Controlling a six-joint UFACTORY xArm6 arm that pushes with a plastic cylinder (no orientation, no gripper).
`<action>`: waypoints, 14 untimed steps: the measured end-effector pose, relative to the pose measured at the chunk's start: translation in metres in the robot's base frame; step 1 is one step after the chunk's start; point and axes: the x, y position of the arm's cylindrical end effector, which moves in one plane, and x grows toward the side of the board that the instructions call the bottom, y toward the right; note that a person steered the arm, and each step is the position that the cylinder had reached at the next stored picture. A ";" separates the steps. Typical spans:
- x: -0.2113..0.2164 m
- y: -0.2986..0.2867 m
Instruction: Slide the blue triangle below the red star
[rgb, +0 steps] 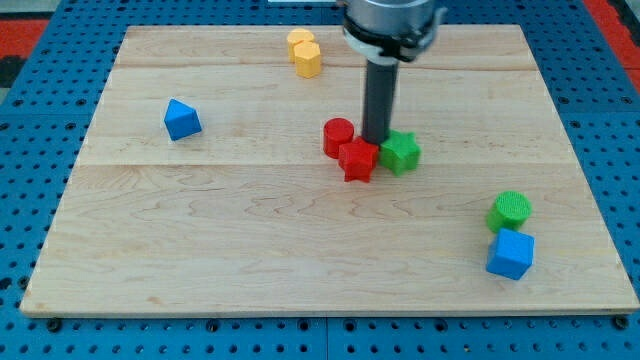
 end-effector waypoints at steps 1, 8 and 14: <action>-0.006 0.024; -0.083 -0.256; -0.042 -0.253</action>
